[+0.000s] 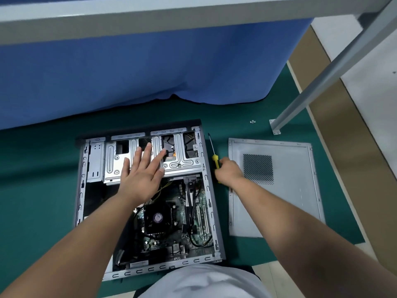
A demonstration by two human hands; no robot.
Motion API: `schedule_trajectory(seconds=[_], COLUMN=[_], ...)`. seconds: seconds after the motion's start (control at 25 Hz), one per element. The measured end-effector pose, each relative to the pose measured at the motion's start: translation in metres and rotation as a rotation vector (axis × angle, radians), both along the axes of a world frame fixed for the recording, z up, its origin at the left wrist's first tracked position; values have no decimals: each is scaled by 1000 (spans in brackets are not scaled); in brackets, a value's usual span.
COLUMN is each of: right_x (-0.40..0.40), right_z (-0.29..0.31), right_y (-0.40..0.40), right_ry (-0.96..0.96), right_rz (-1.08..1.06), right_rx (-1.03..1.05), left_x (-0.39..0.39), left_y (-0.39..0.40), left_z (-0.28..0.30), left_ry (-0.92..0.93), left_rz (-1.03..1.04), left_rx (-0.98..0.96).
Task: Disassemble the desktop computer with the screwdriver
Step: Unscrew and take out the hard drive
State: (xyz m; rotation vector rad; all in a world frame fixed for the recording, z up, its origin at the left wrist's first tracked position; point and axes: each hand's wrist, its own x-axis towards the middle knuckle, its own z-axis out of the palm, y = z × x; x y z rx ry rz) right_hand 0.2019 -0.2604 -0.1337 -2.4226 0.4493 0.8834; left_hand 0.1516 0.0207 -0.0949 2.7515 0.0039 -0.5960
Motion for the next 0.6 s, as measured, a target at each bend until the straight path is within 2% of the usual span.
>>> schedule_trajectory(seconds=[0.08, 0.2, 0.32, 0.4, 0.48, 0.6], right_x=[-11, -33, -59, -82, -94, -105], right_z=[13, 42, 83, 97, 95, 83], right_y=[-3, 2, 17, 31, 43, 71], right_ry=[-56, -266, -539, -661, -689, -603], right_rz=[-19, -98, 41, 250, 412, 449], right_rx=[52, 206, 235, 137, -31, -227], left_x=[-1, -5, -11, -30, -47, -74], left_y=[-1, 3, 2, -6, -19, -25], left_z=[0, 2, 14, 19, 18, 18], left_ry=[-7, -59, -164, -236, -263, -272], left_rz=[3, 13, 48, 85, 116, 179], left_rx=[-21, -122, -198, -207, -263, -487])
